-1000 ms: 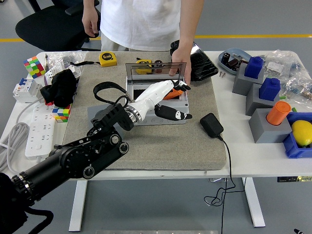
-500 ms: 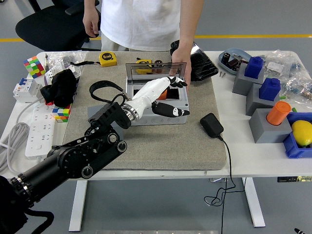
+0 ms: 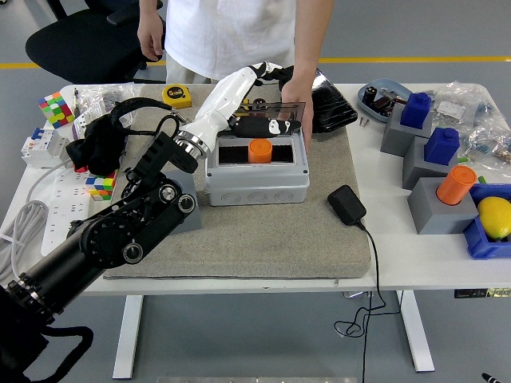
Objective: Fetch the battery,place it into the box,close the lid of the box
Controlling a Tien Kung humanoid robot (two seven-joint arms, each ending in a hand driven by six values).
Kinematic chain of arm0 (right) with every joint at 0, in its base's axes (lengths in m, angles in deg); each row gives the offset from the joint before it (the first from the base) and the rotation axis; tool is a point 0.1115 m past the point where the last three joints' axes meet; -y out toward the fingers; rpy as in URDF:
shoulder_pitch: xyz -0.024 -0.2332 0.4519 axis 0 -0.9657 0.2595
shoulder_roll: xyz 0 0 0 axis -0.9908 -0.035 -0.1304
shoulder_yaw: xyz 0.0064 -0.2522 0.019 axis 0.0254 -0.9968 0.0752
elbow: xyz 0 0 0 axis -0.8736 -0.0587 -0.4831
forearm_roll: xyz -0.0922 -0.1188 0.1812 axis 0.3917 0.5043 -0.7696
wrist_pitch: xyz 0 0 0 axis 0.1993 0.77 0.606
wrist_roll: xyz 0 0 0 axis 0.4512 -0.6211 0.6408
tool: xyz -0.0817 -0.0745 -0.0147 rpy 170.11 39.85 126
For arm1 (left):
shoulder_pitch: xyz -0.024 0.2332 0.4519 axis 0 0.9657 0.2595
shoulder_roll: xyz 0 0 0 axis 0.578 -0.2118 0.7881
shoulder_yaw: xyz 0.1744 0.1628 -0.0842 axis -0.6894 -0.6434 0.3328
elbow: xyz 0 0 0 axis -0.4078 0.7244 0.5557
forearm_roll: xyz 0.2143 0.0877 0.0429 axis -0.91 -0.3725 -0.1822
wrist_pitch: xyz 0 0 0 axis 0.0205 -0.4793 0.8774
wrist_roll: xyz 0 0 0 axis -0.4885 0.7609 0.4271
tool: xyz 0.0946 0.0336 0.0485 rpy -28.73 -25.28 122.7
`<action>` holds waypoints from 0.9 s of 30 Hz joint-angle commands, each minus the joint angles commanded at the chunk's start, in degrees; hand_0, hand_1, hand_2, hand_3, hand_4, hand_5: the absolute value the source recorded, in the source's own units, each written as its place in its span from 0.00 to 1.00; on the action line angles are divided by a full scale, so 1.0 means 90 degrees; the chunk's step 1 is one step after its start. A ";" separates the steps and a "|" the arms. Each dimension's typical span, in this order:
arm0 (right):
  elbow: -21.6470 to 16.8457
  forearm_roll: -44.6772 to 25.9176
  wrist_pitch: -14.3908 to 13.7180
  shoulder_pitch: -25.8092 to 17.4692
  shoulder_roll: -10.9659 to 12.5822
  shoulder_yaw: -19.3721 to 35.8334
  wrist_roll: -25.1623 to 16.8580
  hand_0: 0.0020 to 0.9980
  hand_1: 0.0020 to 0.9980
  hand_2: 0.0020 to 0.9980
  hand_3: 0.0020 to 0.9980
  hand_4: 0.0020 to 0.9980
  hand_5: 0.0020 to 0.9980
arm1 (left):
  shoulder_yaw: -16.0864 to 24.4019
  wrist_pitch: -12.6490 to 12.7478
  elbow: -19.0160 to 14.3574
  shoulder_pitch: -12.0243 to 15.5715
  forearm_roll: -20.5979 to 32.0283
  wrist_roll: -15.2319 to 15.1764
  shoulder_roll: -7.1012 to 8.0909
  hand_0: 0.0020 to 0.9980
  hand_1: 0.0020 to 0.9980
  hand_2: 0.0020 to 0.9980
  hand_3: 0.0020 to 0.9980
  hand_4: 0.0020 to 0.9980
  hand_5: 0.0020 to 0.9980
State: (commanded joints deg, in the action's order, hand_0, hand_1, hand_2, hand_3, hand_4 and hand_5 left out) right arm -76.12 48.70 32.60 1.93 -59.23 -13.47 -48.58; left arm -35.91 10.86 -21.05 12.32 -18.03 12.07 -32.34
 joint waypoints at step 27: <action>-0.0047 0.0181 -0.0007 -0.0025 0.0016 0.0168 -0.0009 0.57 0.63 0.65 0.55 0.95 0.49 | -0.0582 -0.1103 -0.0474 -0.0014 -0.0816 0.1472 0.0188 0.73 0.76 0.75 0.76 1.00 0.42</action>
State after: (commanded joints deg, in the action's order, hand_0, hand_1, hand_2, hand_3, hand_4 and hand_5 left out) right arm -76.54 50.33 32.53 1.70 -59.09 -11.96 -48.66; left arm -41.15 0.93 -25.32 12.19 -25.37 25.32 -30.65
